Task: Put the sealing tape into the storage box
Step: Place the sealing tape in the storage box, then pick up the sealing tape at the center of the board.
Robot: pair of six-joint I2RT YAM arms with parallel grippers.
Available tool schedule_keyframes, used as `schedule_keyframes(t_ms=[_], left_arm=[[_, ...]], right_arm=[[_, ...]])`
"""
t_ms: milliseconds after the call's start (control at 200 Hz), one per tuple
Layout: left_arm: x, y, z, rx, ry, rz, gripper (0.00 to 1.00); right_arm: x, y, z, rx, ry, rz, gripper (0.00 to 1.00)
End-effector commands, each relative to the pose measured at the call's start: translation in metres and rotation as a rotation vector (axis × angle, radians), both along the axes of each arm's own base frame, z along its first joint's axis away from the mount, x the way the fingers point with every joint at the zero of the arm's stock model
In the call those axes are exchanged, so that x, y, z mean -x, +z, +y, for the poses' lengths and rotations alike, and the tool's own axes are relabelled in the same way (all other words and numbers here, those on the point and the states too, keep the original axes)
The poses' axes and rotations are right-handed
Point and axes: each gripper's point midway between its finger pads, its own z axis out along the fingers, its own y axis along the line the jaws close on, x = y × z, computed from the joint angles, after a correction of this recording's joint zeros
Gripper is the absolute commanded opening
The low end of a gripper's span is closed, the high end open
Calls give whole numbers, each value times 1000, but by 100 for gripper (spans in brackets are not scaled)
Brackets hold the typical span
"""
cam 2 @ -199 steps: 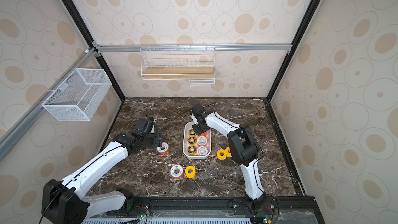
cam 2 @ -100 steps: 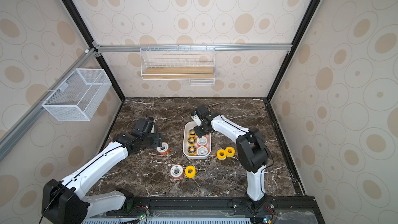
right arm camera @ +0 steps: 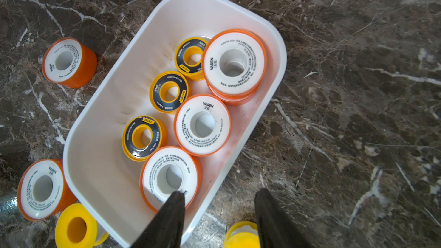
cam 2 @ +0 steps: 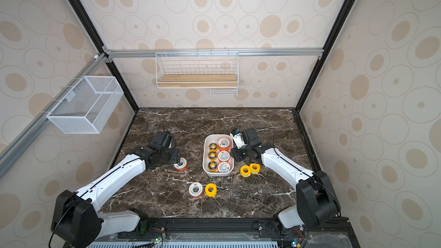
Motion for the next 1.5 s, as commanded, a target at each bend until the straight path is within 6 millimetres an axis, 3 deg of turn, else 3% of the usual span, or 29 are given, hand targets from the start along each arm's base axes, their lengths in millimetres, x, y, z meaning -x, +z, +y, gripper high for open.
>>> schedule_keyframes(t_ms=[0,150,351,746,1027,1497], left_arm=[[-1,-15,2,65,42,35,74],[-3,-31,5,55,57,75,73],[-13,-50,12,7,96,104,68],[-16,-70,8,-15,60,168,52],[-22,-78,7,-28,50,183,50],[-20,-94,15,-91,71,237,36]], right_arm=[[-11,15,-8,-68,-66,-101,52],[-11,8,-22,-88,-107,-93,53],[-12,-2,-21,-76,-107,-59,53],[-14,-7,-24,-51,-115,-50,53],[-14,-11,-23,-45,-107,-39,54],[-12,-21,-13,-58,-67,20,55]])
